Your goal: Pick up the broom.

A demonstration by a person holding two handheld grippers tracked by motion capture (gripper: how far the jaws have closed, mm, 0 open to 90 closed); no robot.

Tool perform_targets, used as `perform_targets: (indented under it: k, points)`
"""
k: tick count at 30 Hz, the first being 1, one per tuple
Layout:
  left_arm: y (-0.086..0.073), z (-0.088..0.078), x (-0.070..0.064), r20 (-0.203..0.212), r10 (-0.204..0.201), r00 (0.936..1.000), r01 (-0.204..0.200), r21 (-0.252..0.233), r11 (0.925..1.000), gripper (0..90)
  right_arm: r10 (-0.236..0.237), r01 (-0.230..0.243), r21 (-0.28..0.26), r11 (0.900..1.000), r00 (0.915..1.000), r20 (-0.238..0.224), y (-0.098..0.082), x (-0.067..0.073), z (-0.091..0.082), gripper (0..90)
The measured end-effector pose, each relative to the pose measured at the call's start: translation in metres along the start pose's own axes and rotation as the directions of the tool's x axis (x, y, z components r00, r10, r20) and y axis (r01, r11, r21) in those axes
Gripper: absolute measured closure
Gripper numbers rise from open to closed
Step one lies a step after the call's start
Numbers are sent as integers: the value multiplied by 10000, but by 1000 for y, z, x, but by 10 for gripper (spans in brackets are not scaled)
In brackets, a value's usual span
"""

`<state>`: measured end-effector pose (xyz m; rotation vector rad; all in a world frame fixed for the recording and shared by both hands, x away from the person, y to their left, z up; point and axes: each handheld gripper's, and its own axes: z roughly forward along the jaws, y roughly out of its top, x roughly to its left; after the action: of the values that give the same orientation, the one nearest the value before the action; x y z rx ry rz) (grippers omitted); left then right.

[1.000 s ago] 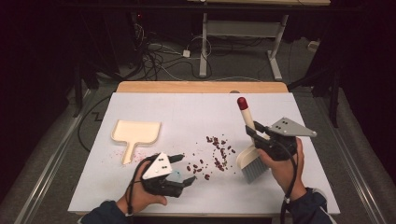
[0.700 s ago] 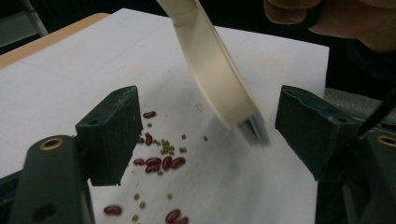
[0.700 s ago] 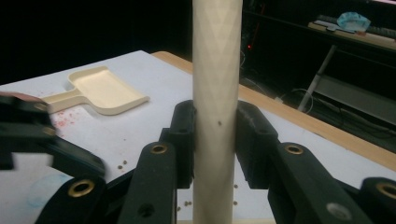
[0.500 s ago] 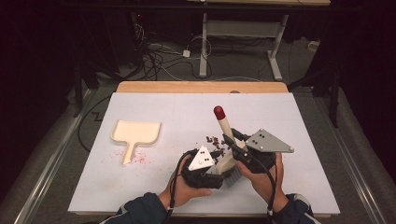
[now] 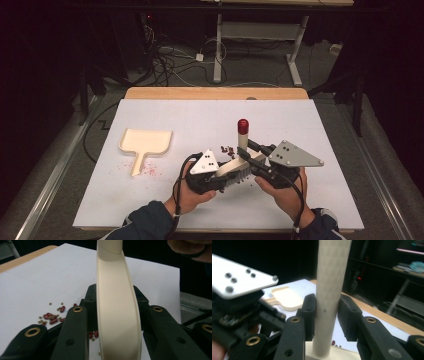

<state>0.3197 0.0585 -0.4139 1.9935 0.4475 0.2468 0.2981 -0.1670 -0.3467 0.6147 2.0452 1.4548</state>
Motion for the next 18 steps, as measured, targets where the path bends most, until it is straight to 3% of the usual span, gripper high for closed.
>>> perform_targets:
  k: [1,2,3,4,5,7,8,9,11,12,13,14,15,16,17,18]
  points:
    - [0,-7,3,87,309,9995,-310,230,9993,658,-465,479,378,9981,9982,-385,3,-1,0,582]
    - [0,-7,3,87,309,9995,-310,230,9993,658,-981,1058,905,9903,9914,-863,6,-2,-1,539]
    - [-1,-11,4,273,480,9985,-489,354,9982,658,-981,1058,905,9903,9914,-863,6,-2,-1,539]
    - [-2,-16,4,334,784,9964,-798,455,9958,658,-1685,1945,1330,9719,9683,-1847,9,-5,-5,504]
    - [-3,-20,3,523,1055,9930,-1085,600,9923,658,-1963,2225,1202,9675,9604,-1976,8,-5,-7,490]
    - [-5,-28,1,688,1555,9854,-1613,904,9828,658,-2066,2514,1409,9576,9396,-2727,5,-7,-7,453]
    - [-6,-31,0,756,1718,9822,-1790,1008,9787,658,-2066,2514,1409,9576,9396,-2727,5,-7,-7,453]
    - [-8,-36,-2,1051,1912,9759,-2024,1088,9732,658,-2187,2878,1880,9390,9221,-3193,-1,-6,-3,432]
    - [-9,-38,-2,1192,1964,9732,-2090,1044,9723,658,-2203,3204,2240,9204,8984,-3798,-8,-2,5,413]
    - [-11,-41,-4,1662,2051,9645,-2228,960,9701,658,-2260,3408,2375,9097,8858,-4054,-12,1,9,411]
    - [-11,-41,-4,1662,2051,9645,-2228,960,9701,658,-2298,3576,2510,8995,8759,-4244,-15,4,13,412]
    - [-11,-42,-5,1839,2140,9594,-2336,925,9679,658,-2272,3685,2645,8912,8674,-4428,-19,6,18,413]
    - [-12,-42,-7,1968,2228,9548,-2440,910,9655,658,-2272,3685,2645,8912,8674,-4428,-19,6,18,413]
    - [-12,-41,-8,2051,2287,9517,-2514,921,9635,657,-2167,3834,2663,8844,8425,-4933,-26,11,24,443]
    - [-12,-41,-9,2141,2308,9491,-2551,937,9624,657,-2167,3834,2663,8844,8425,-4933,-26,11,24,443]
    - [-12,-41,-9,2227,2256,9484,-2504,903,9639,656,-2007,3759,2576,8901,8309,-5190,-29,13,27,492]
